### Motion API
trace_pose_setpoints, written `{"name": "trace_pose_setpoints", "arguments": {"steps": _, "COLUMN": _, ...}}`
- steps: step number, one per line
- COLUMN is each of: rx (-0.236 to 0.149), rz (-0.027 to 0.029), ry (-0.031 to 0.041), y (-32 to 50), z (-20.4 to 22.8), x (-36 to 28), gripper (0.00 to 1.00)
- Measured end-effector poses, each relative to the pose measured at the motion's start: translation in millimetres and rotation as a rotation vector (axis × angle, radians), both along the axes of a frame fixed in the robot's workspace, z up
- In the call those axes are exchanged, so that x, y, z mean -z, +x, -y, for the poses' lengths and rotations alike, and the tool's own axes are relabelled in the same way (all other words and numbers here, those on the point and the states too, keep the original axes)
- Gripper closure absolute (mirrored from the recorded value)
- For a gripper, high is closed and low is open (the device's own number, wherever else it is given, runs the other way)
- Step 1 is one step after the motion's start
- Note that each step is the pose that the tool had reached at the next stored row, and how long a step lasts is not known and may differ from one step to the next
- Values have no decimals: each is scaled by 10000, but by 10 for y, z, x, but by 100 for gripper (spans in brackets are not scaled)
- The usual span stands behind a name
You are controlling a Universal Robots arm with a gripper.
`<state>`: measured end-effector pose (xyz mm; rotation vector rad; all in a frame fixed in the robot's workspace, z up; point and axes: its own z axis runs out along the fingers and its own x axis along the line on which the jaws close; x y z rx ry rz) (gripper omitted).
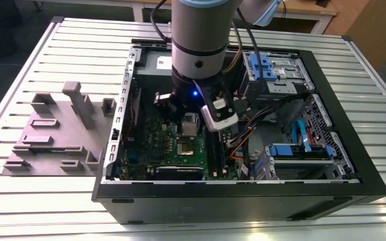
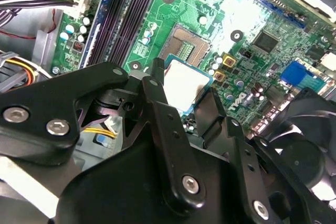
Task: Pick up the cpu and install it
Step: 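Place the cpu into insertion slot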
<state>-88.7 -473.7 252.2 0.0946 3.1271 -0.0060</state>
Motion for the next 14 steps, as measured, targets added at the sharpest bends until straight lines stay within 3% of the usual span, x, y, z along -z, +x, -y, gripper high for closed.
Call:
{"name": "trace_pose_setpoints", "arguments": {"steps": 7, "rx": -13, "rz": -1, "ry": -3, "y": -4, "z": 11, "x": 28, "gripper": 53}}
{"name": "trace_pose_setpoints", "arguments": {"steps": 8, "rx": -31, "rz": 1, "ry": 343, "y": -4, "z": 11, "x": 59, "gripper": 53}}
{"name": "trace_pose_setpoints", "arguments": {"steps": 9, "rx": -31, "rz": 1, "ry": 476, "y": -4, "z": 11, "x": 67, "gripper": 53}}
{"name": "trace_pose_setpoints", "arguments": {"steps": 14, "rx": -31, "rz": 1, "ry": 476, "y": -7, "z": 18, "x": 68, "gripper": 53}}
